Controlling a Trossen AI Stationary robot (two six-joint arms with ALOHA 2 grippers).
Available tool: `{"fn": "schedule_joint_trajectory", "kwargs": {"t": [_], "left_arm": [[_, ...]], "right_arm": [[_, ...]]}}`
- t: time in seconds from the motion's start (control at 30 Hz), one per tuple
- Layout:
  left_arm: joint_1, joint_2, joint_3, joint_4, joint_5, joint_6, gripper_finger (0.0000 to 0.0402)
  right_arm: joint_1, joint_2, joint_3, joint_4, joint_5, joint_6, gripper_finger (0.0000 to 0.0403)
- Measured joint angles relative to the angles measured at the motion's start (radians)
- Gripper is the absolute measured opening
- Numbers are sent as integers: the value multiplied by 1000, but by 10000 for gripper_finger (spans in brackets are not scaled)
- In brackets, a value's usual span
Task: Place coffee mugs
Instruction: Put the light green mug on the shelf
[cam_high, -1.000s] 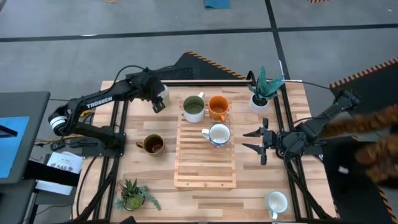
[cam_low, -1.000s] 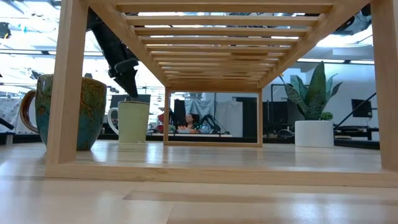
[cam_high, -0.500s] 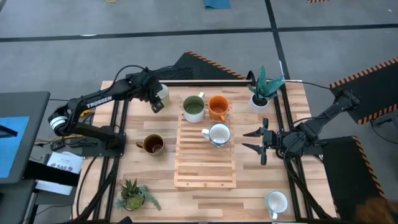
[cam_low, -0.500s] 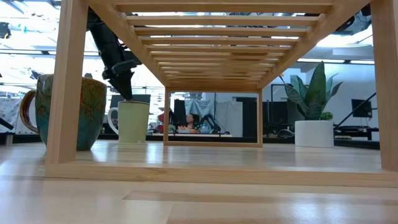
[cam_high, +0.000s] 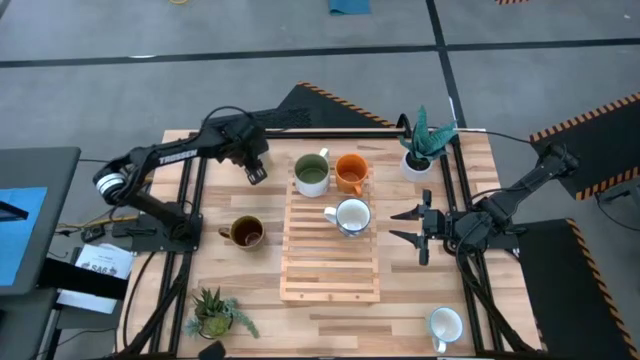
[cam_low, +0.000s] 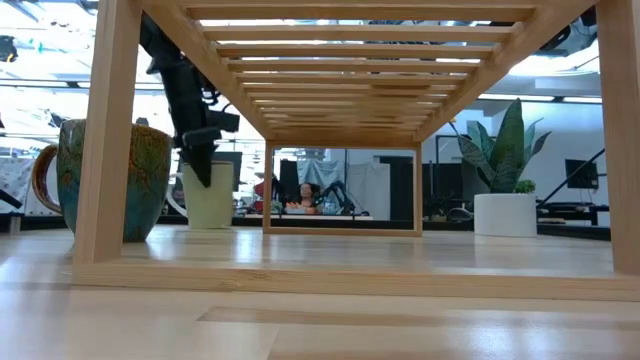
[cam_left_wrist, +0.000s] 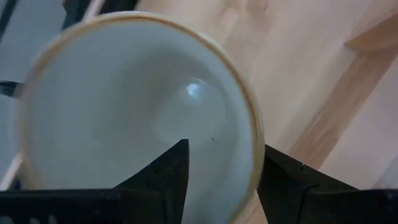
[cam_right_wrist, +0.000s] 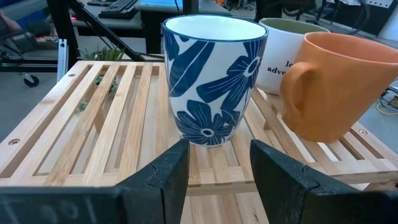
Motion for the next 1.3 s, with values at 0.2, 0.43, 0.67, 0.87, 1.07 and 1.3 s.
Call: {"fn": "schedule_joint_trajectory", "kwargs": {"t": [0.2,0.43,0.67,0.87,1.07,1.3], "left_arm": [[0,47,-1,-22,-43,18,151],[-7,47,-1,-22,-88,35,111],[-46,0,-3,-48,-145,68,13],[-116,-120,82,-204,-171,20,7],[-336,-268,246,-340,-231,-82,7],[-796,-276,433,-617,-421,-341,7]], "right_arm": [[0,0,0,-1,0,-2,194],[0,0,0,-1,0,-2,194],[0,0,0,-1,0,-2,194],[0,0,0,-2,0,-2,194],[0,0,0,-2,1,-1,194],[0,0,0,-2,0,-1,194]]}}
